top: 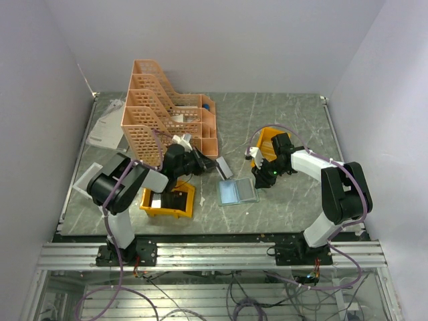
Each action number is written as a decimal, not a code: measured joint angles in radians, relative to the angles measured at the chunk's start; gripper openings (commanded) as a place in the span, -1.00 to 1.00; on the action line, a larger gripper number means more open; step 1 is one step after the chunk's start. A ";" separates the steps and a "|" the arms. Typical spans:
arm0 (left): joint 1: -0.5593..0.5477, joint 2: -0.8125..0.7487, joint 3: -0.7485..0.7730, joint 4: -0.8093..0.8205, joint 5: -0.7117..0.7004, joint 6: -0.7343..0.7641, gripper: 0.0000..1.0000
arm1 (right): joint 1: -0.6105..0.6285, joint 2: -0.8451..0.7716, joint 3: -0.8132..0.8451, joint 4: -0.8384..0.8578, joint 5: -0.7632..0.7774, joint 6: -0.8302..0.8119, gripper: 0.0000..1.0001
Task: Put the credit cards into the card holder
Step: Adjust the distractor at the center of the board.
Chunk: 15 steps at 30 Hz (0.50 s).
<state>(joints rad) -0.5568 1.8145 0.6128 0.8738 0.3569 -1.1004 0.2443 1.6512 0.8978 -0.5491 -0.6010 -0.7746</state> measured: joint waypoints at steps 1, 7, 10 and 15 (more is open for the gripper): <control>0.006 0.002 0.021 -0.007 0.012 0.013 -0.86 | 0.000 0.000 0.000 0.000 0.000 0.000 -0.54; -0.014 -0.021 0.035 -0.008 0.066 0.068 -0.86 | 0.000 0.000 0.000 0.000 0.000 0.000 -0.54; -0.048 -0.046 -0.007 -0.005 0.078 0.077 -0.86 | 0.001 0.001 0.000 -0.001 0.000 0.000 -0.54; -0.070 -0.016 -0.047 0.043 0.091 0.063 -0.86 | 0.003 0.001 0.000 -0.002 0.000 0.000 -0.54</control>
<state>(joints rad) -0.6270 1.7981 0.5655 0.9165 0.4480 -1.0378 0.2474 1.6524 0.8978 -0.5507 -0.6006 -0.7750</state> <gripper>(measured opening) 0.075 0.229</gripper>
